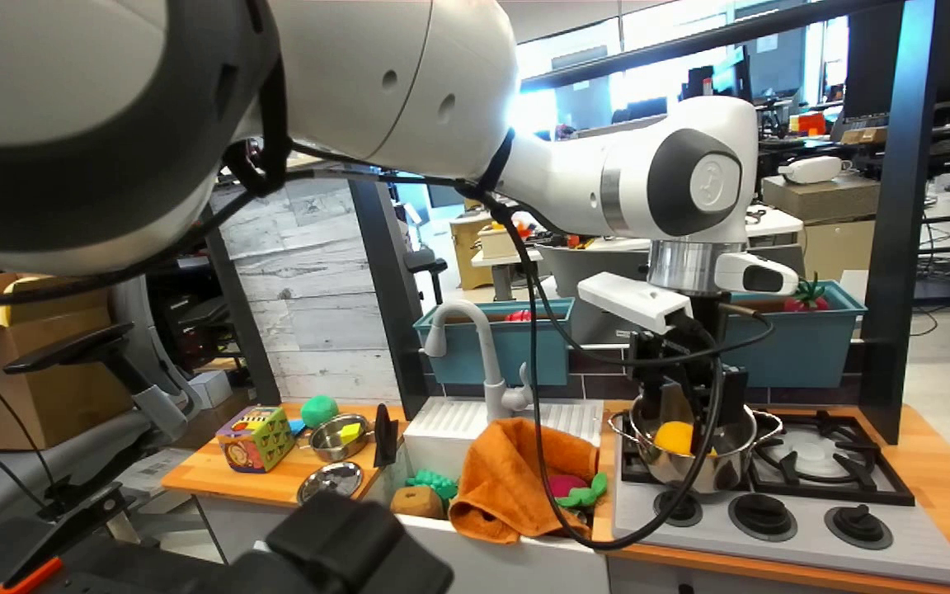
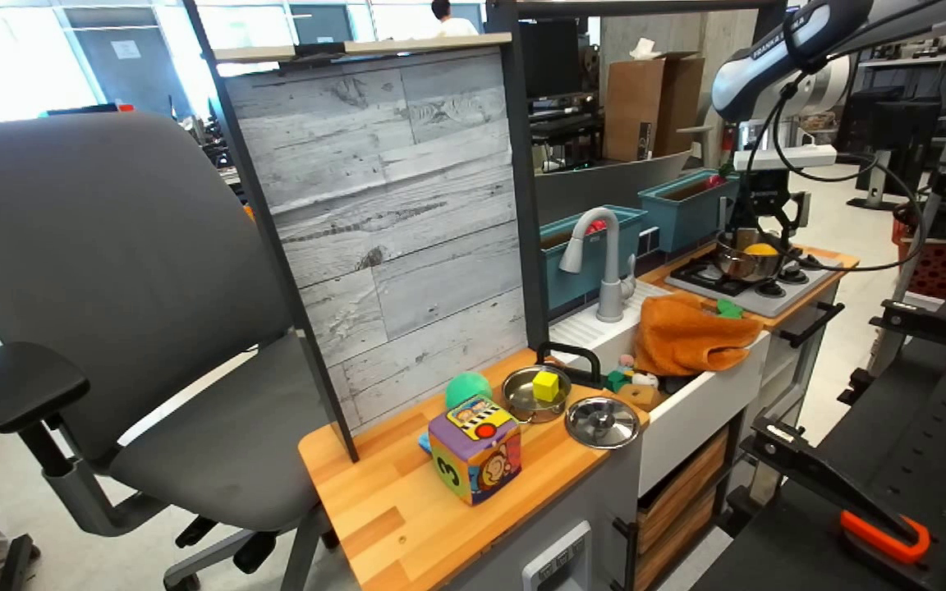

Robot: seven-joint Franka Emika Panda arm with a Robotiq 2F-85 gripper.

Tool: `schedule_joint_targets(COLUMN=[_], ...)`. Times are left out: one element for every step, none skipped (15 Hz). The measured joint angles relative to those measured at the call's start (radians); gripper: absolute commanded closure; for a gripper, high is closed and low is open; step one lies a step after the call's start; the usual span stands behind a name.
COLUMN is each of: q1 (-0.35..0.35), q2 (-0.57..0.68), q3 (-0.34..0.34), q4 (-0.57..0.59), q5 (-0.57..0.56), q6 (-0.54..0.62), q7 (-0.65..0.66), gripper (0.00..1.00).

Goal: Pick up the yellow plush toy from the pot and put it in the sink

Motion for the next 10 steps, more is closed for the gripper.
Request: schedule_joint_targets(q1=[0.0,0.0,0.0,-0.001,-0.001,-0.002,-0.002,-0.002,-0.003,-0.003], q2=[0.001,0.001,0.001,0.001,0.001,0.001,0.001,0.001,0.001,0.001], q3=[0.0,0.0,0.0,0.0,0.0,0.0,0.0,0.0,0.0,0.0], q4=[0.007,0.011,0.014,0.017,0.019,0.021,0.024,0.026,0.028,0.03], q5=[-0.001,-0.001,-0.002,-0.003,-0.004,-0.004,-0.004,-0.005,-0.007,-0.01], q6=[0.0,0.0,0.0,0.0,0.0,0.0,0.0,0.0,0.0,0.0], q7=[0.001,0.002,0.003,0.003,0.004,0.005,0.006,0.008,0.012,0.017], gripper=[0.55,0.62,0.71,0.77,0.85,0.92,1.0,1.0,1.0,1.0])
